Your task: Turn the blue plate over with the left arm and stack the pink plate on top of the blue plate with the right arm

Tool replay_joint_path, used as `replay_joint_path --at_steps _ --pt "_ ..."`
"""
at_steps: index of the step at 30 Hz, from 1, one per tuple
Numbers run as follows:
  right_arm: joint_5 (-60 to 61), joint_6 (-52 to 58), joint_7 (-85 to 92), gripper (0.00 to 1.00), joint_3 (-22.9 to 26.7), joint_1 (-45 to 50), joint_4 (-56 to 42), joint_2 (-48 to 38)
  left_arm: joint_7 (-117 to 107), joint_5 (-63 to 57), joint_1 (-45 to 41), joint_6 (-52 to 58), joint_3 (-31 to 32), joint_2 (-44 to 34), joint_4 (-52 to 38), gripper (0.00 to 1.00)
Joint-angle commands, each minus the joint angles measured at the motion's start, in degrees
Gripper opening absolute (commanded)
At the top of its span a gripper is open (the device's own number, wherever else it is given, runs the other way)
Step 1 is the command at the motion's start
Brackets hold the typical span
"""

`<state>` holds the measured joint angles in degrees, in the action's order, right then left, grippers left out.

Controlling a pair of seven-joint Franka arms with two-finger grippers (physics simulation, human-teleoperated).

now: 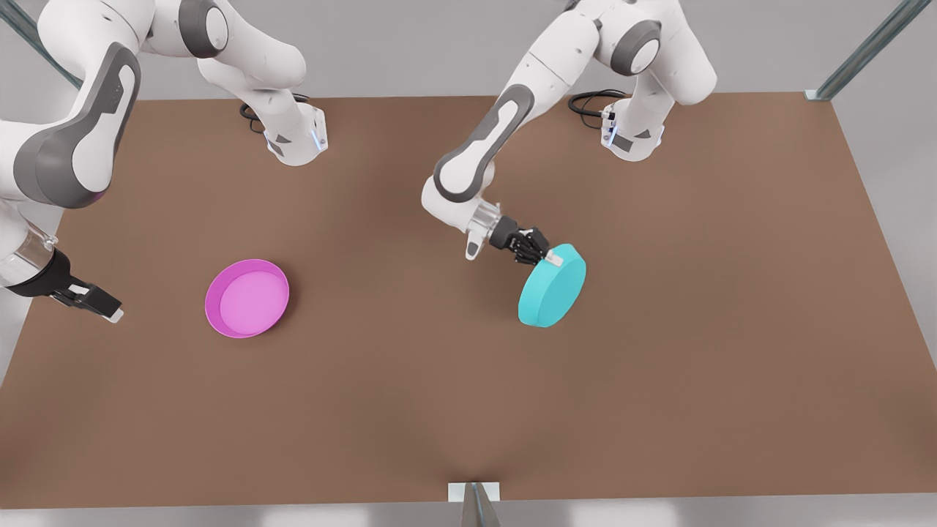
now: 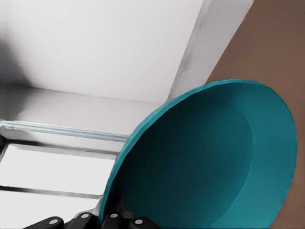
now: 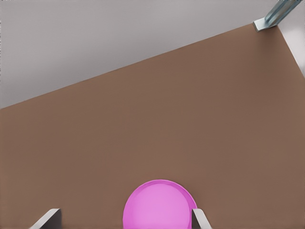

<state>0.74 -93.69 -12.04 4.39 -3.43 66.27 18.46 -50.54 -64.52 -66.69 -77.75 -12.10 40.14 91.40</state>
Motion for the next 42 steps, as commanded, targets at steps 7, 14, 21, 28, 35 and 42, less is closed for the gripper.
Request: replay_joint_path --at_steps 7,14,21,28,35,42 --pt "-0.13 0.00 -0.18 1.00 0.00 0.53 0.00 0.17 -3.59 -3.86 -1.25 0.93 0.05 8.38 -6.06 0.21" --pt "-0.13 0.35 -0.18 1.00 0.00 0.61 0.09 0.17 -6.41 -3.94 -4.15 3.74 0.14 14.09 -10.81 0.21" --pt "-0.13 0.44 -0.09 1.00 0.00 0.17 0.00 -0.01 -6.94 -4.30 -5.56 5.41 0.05 17.96 -13.00 0.21" --pt "-0.13 0.44 -0.09 1.00 0.00 0.09 0.00 -0.09 -6.59 -3.86 -5.56 6.82 0.14 19.45 -15.03 1.00" --pt "-0.13 0.44 -0.09 1.00 0.00 0.09 0.00 -0.09 -6.50 -0.35 -5.56 10.07 0.76 25.78 -25.04 1.00" --pt "-0.13 0.44 -0.09 1.00 0.00 0.09 0.00 -0.09 -31.19 12.31 -4.77 8.93 2.52 29.47 -36.82 1.00"
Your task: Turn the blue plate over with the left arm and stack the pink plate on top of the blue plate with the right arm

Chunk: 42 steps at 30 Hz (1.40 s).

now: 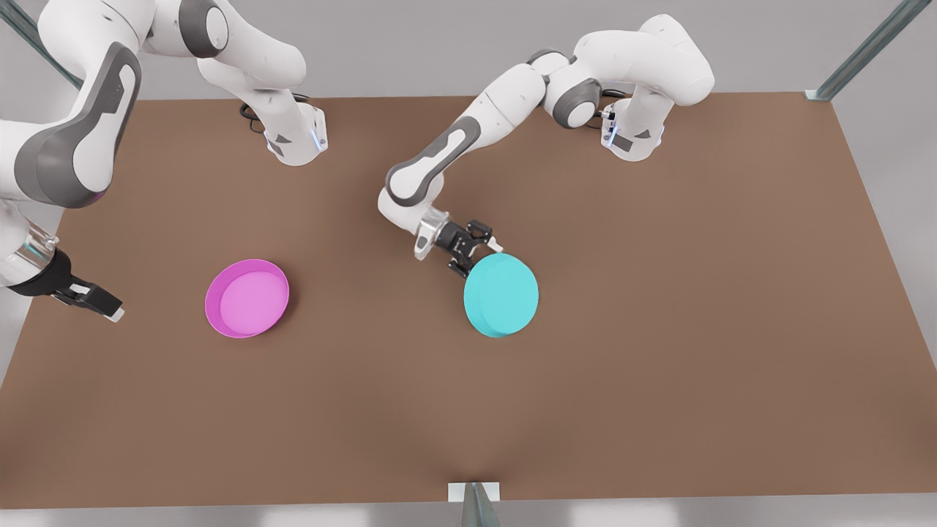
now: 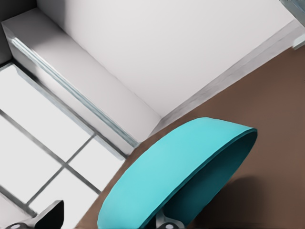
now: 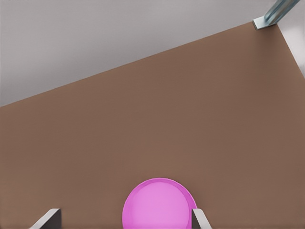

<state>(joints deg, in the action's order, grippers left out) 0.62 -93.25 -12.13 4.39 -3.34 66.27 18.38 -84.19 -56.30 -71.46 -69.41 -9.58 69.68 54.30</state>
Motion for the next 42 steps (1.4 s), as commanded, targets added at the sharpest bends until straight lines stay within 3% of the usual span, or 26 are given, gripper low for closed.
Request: replay_joint_path --at_steps 1,4,17,31,37,39,42 --pt "0.00 0.00 0.00 1.00 0.00 0.00 0.00 -0.01 -1.40 5.49 0.00 -0.20 0.00 0.02 -0.07 1.00" --pt "0.09 0.00 0.00 1.00 0.00 0.00 0.00 -0.01 -11.52 7.25 0.00 -1.70 0.26 0.37 -0.95 1.00" --pt "0.09 -0.53 0.00 1.00 0.09 -0.09 0.00 0.52 -13.01 10.95 0.00 -1.61 4.65 -0.07 -6.84 1.00" --pt "0.44 4.22 -0.62 1.00 -0.35 2.55 0.00 -0.97 -0.09 10.33 -0.61 -3.01 5.27 -0.78 -6.84 1.00" --pt "-0.09 5.45 -0.62 1.00 -0.26 2.55 -0.26 -2.82 -0.27 10.95 0.00 -6.79 12.29 -2.79 -9.64 1.00" --pt "0.00 7.02 -0.53 1.00 -0.44 2.64 -0.27 -3.17 -0.53 22.79 3.34 -8.02 14.32 -8.32 -13.17 1.00" --pt "0.00 8.79 -0.26 1.00 -0.44 2.90 -0.18 -3.08 -0.36 53.91 19.59 -17.08 14.59 -18.44 -12.37 1.00"
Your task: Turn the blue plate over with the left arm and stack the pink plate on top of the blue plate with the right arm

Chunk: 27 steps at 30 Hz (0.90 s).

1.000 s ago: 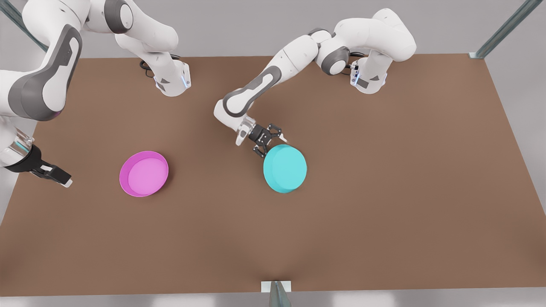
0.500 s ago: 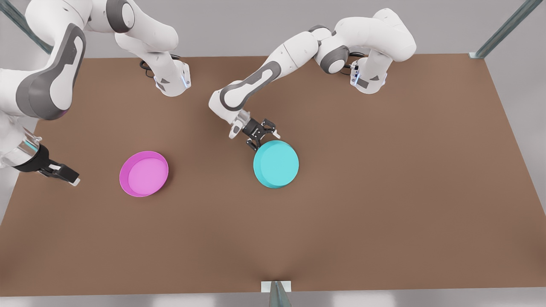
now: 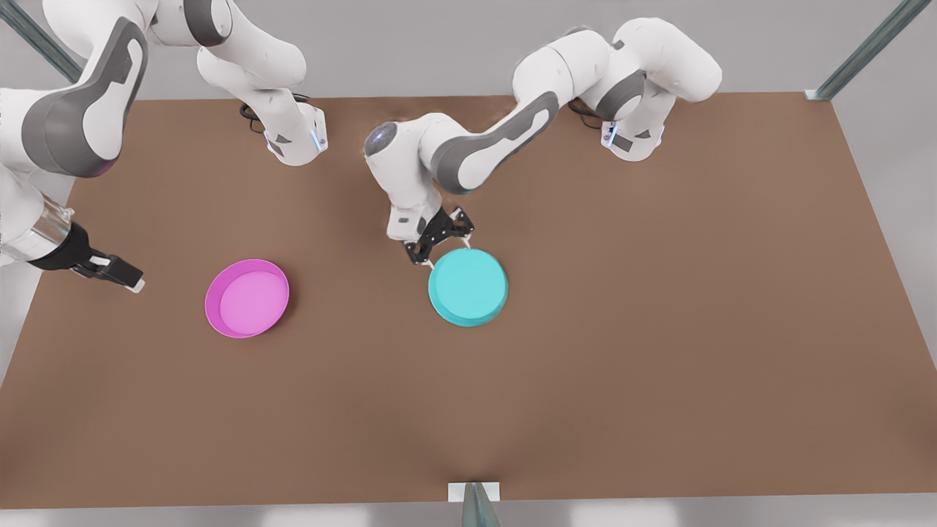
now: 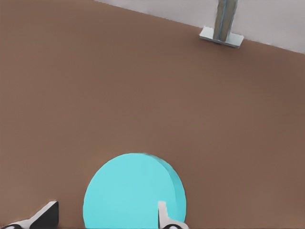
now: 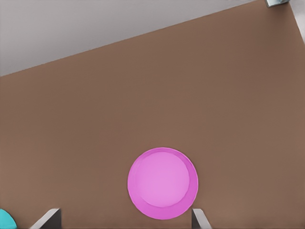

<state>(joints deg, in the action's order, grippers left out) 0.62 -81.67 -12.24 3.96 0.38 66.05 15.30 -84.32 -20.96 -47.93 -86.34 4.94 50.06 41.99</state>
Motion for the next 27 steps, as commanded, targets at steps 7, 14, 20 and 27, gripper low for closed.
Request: replay_joint_path --at_steps 7,14,20,27 --pt "3.34 -1.99 8.98 1.00 0.09 0.86 10.05 -1.93 59.34 28.44 31.49 20.33 -2.91 -6.11 0.20 1.00" --pt "9.32 -11.94 26.73 1.00 6.68 -0.11 25.44 -1.59 86.60 17.27 37.29 3.29 -8.10 -36.26 34.30 1.00" --pt "13.97 -16.86 44.67 1.00 9.14 -2.05 29.31 2.98 85.90 16.83 38.35 3.64 -7.75 -33.62 33.16 1.00" --pt "17.05 -20.72 58.38 1.00 13.36 -3.89 29.75 11.68 84.40 14.28 38.27 3.72 -8.10 -33.36 33.16 1.00"
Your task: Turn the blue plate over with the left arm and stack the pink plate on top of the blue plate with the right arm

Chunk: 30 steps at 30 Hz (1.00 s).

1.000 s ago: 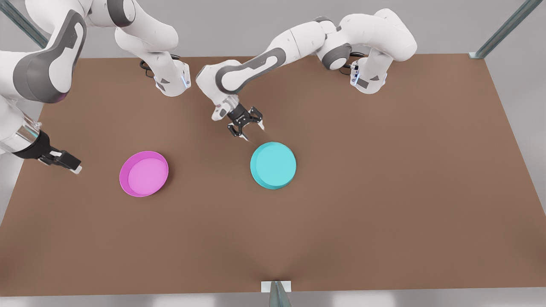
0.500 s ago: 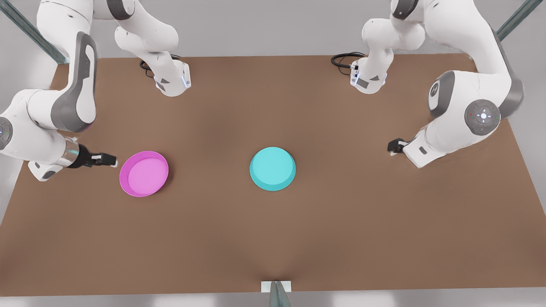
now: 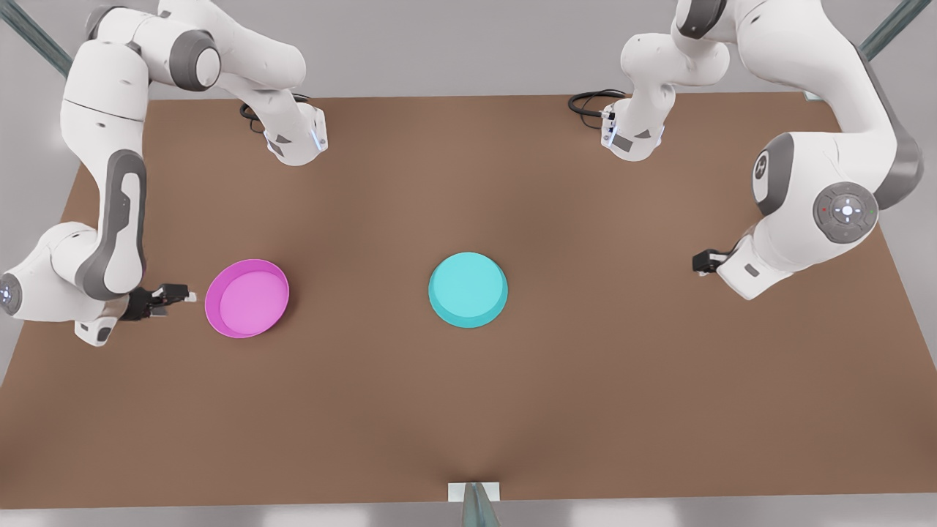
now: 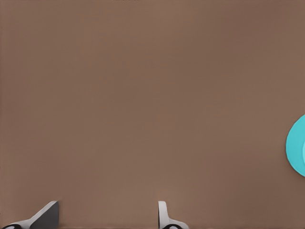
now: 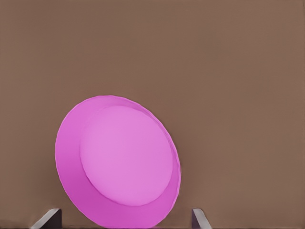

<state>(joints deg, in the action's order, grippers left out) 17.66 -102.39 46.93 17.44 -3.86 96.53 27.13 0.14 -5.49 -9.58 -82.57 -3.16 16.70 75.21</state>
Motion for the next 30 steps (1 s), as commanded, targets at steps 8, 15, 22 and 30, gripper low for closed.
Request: replay_joint_path --at_steps 8,15,22,30 --pt "7.38 -4.84 11.70 1.00 2.51 -0.18 2.08 7.33 0.04 -1.10 0.00 0.04 0.00 0.35 0.03 1.00" --pt "12.57 -6.07 17.67 1.00 3.83 -0.27 4.28 9.88 -0.05 -1.10 -0.09 0.04 0.00 0.44 0.11 1.00" --pt "15.56 -6.33 19.87 1.00 3.83 -0.53 4.81 11.46 0.04 -0.93 -0.09 0.04 0.00 0.70 0.03 1.00" --pt "16.17 -7.65 20.05 0.66 3.74 0.26 4.64 12.42 0.04 -0.84 -0.09 -0.05 0.00 0.88 0.11 1.00"
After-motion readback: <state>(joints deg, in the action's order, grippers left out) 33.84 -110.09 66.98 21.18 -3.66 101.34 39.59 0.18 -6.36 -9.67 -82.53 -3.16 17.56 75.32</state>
